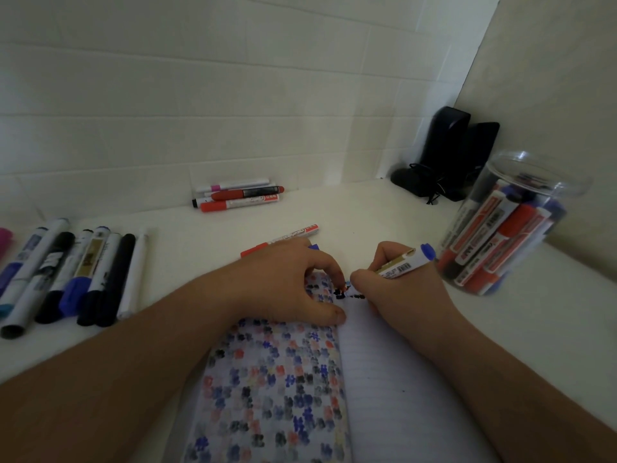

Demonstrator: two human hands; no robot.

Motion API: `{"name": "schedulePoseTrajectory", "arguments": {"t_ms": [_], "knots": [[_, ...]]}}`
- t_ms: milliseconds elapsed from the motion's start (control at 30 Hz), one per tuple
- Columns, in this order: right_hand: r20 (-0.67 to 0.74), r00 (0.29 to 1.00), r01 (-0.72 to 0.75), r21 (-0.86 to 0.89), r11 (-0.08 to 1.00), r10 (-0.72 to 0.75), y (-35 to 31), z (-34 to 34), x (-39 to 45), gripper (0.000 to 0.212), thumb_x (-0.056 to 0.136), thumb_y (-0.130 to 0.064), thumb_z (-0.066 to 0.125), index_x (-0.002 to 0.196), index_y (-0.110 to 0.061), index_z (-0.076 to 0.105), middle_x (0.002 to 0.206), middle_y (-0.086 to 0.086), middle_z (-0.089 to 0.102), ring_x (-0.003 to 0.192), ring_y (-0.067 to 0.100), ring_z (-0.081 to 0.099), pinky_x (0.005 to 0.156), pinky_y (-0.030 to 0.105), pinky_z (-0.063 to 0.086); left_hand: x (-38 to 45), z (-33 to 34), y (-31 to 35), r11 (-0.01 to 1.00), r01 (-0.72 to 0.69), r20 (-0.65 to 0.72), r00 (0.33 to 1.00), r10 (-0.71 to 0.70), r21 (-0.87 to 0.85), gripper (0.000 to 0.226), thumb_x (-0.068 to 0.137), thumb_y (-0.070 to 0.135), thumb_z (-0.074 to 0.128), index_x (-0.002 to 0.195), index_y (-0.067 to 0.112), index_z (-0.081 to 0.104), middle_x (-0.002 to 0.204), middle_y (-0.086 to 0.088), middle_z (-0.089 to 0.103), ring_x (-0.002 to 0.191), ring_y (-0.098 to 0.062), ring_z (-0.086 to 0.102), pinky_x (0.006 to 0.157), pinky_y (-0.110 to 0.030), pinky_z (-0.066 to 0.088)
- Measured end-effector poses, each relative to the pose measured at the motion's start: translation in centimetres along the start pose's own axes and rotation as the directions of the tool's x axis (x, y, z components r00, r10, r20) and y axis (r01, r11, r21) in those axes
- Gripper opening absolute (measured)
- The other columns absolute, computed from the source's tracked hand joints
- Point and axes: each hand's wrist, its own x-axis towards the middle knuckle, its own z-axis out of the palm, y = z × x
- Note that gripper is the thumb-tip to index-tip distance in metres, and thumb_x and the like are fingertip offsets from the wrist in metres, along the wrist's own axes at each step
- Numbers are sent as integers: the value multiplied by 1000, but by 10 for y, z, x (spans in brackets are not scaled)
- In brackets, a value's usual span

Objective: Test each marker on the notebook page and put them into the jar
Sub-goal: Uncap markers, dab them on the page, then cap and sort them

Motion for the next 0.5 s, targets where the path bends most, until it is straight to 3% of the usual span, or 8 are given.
{"name": "schedulePoseTrajectory", "arguments": {"t_ms": [267, 500], "knots": [[27, 1000, 4, 13, 1000, -5, -3, 0, -3, 26, 79, -12, 78, 71, -4, 54, 63, 19, 62, 49, 14, 52, 49, 30, 46, 1, 1, -1, 1000, 1, -4, 1000, -1, 8, 48, 70, 76, 72, 112, 57, 59, 100, 17, 52, 89, -2, 52, 79, -27, 50], [9, 1000, -7, 35, 999, 7, 0, 0, -1, 29, 77, -12, 77, 65, -13, 51, 60, 18, 58, 52, 18, 51, 52, 34, 45, 2, 2, -3, 1000, -3, -6, 1000, 4, 10, 51, 70, 76, 72, 114, 55, 59, 100, 17, 52, 90, -1, 51, 80, -27, 50]]}}
